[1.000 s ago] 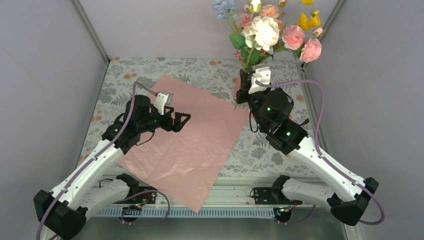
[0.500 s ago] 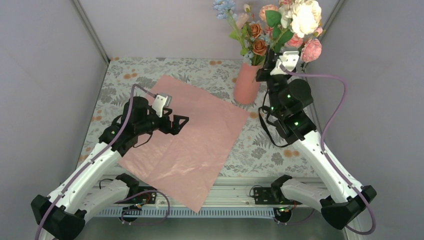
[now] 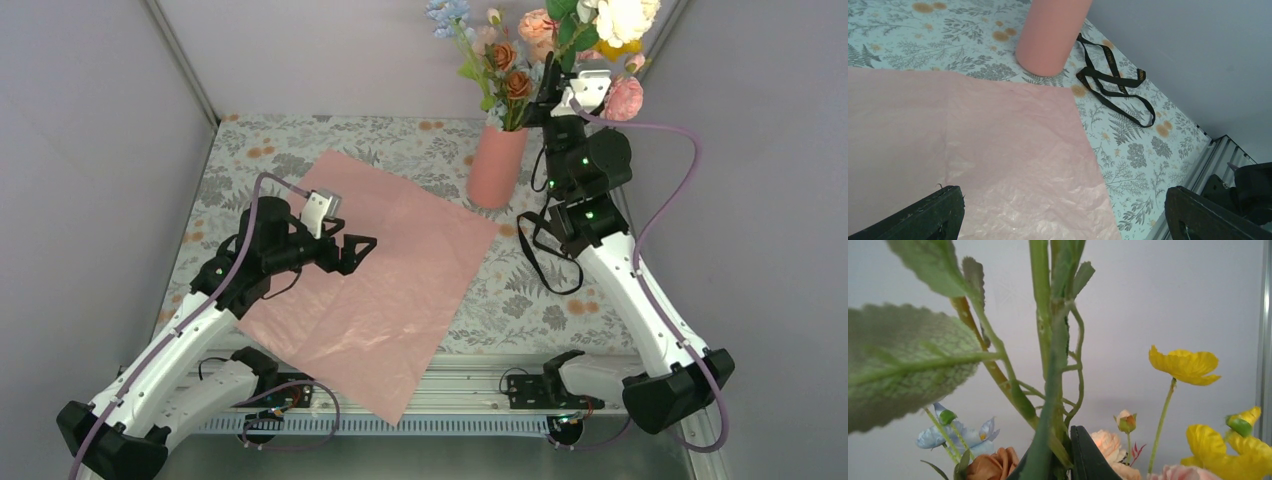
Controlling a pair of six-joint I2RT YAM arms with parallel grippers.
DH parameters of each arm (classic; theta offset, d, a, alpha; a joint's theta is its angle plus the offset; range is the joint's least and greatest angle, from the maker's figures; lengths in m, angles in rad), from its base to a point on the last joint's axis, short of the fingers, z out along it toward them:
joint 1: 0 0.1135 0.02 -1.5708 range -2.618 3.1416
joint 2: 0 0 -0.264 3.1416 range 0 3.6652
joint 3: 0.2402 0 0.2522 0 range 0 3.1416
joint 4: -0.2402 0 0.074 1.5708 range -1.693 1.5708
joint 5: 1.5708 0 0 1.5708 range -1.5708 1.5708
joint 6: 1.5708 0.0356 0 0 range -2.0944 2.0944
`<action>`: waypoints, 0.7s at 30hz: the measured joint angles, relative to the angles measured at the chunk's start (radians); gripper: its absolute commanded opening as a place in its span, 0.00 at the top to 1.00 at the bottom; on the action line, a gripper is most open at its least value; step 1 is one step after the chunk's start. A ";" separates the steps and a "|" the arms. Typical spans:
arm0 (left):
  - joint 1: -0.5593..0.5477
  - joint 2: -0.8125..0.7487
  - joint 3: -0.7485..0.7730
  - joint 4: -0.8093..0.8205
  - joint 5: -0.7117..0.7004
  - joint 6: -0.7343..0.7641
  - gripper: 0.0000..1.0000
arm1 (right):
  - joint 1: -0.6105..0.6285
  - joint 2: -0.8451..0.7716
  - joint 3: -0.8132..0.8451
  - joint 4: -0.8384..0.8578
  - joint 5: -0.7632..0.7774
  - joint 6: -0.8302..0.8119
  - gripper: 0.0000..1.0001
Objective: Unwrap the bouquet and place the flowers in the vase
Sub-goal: Insert the fake flower into the vase.
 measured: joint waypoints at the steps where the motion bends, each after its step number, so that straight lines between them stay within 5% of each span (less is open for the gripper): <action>1: 0.000 0.000 0.000 0.000 0.003 0.000 0.00 | -0.008 0.009 0.006 0.008 -0.011 -0.005 0.96; 21: 0.000 0.000 0.000 -0.002 0.009 0.006 0.00 | -0.092 0.053 -0.040 0.069 -0.162 0.006 0.96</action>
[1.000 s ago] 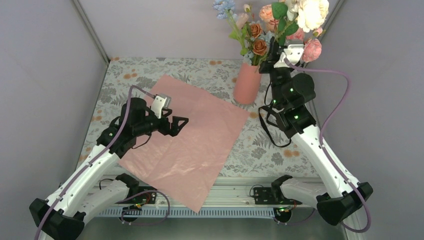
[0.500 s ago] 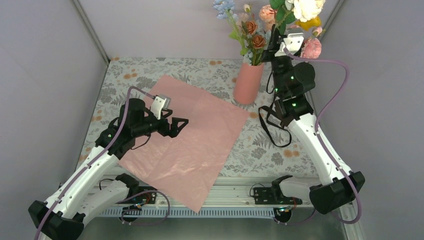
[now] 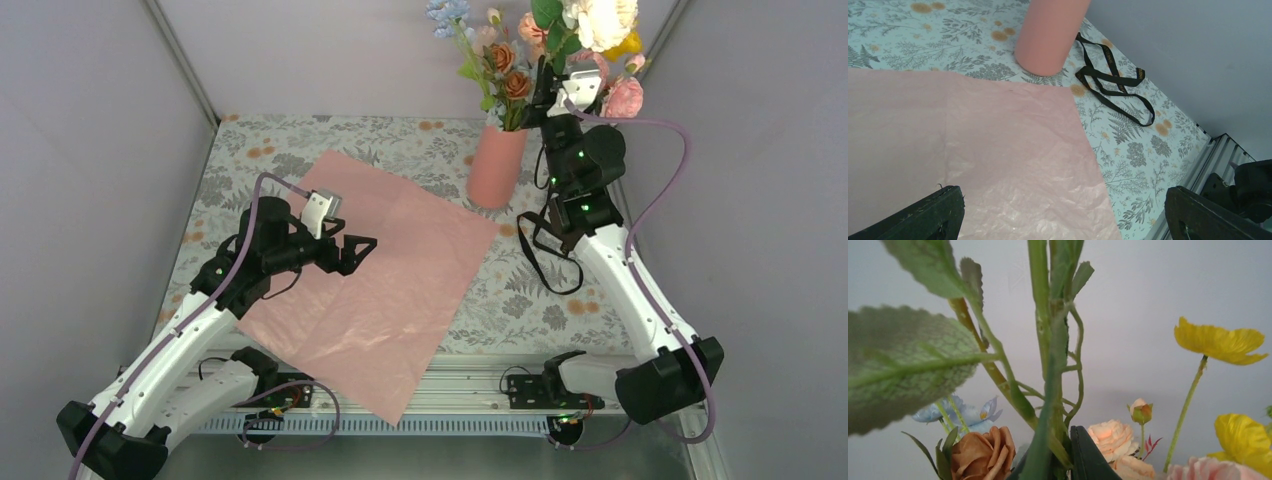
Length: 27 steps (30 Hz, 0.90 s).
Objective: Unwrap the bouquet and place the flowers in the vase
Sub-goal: Insert the fake flower into the vase.
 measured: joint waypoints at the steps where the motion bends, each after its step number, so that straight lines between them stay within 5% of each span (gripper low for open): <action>1: 0.000 0.000 0.000 0.000 0.000 0.000 0.00 | -0.001 0.003 -0.001 -0.002 0.000 0.003 0.96; 27: 0.000 -0.003 0.000 -0.002 0.000 0.001 0.00 | -0.043 0.116 -0.077 -0.100 0.004 0.115 0.92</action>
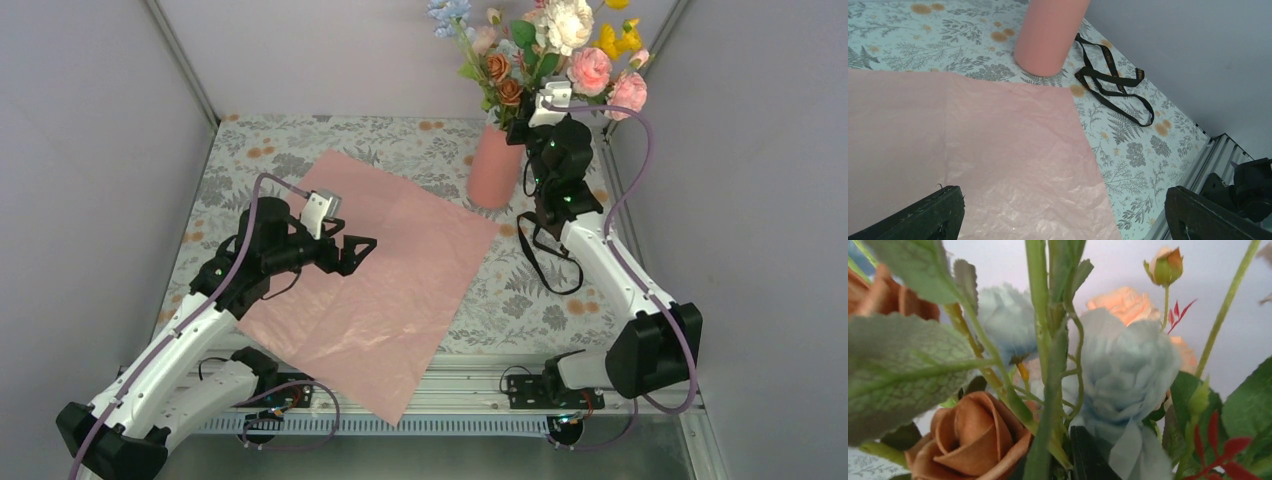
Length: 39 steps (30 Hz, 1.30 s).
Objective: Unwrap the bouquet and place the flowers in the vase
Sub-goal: Insert the fake flower into the vase.
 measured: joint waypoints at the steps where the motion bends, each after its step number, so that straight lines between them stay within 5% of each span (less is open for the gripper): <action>1: 0.000 -0.002 0.000 0.000 0.001 0.000 0.00 | -0.001 0.006 0.000 -0.003 0.000 0.003 0.88; 10: 0.000 -0.007 0.000 0.000 0.007 0.007 0.00 | -0.006 0.023 0.042 -0.183 -0.004 0.051 0.72; 20: 0.000 -0.011 0.000 0.000 0.026 0.011 0.00 | -0.007 -0.035 0.186 -0.370 0.016 0.107 0.67; 28: 0.000 -0.014 0.000 0.001 0.027 0.011 0.00 | -0.007 -0.054 0.227 -0.390 0.031 0.104 0.88; 39: 0.000 -0.024 0.000 0.001 0.027 0.011 0.00 | -0.008 0.006 0.112 -0.382 0.038 0.101 0.89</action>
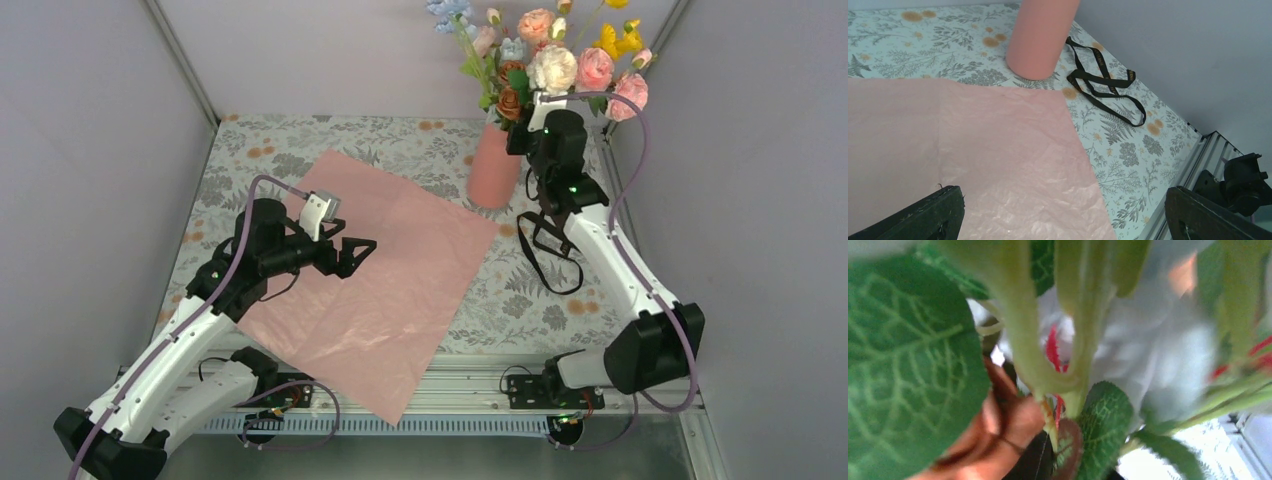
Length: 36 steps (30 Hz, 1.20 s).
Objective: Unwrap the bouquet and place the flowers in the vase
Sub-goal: Insert the fake flower into the vase.
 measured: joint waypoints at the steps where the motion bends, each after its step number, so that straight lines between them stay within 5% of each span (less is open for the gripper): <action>1: 0.000 0.000 0.000 0.000 0.000 0.000 0.00 | 0.000 0.015 -0.006 0.000 0.000 0.000 0.88; 7: 0.000 0.000 0.000 0.000 0.000 0.000 0.00 | 0.000 0.063 -0.026 -0.006 -0.003 0.003 0.83; 12: 0.000 0.000 0.000 0.000 -0.002 0.000 0.00 | 0.000 0.045 -0.026 -0.037 -0.012 0.031 0.66; 17: 0.000 -0.004 0.000 0.000 -0.005 0.000 0.00 | 0.000 -0.026 -0.036 -0.133 -0.029 0.082 0.41; 22: 0.000 -0.015 0.000 0.000 -0.016 0.000 0.00 | 0.000 -0.153 -0.086 -0.225 -0.089 0.131 0.01; 36: 0.000 0.038 0.127 -0.077 -0.162 -0.089 0.00 | 0.000 -0.488 -0.282 -0.407 -0.373 0.228 0.00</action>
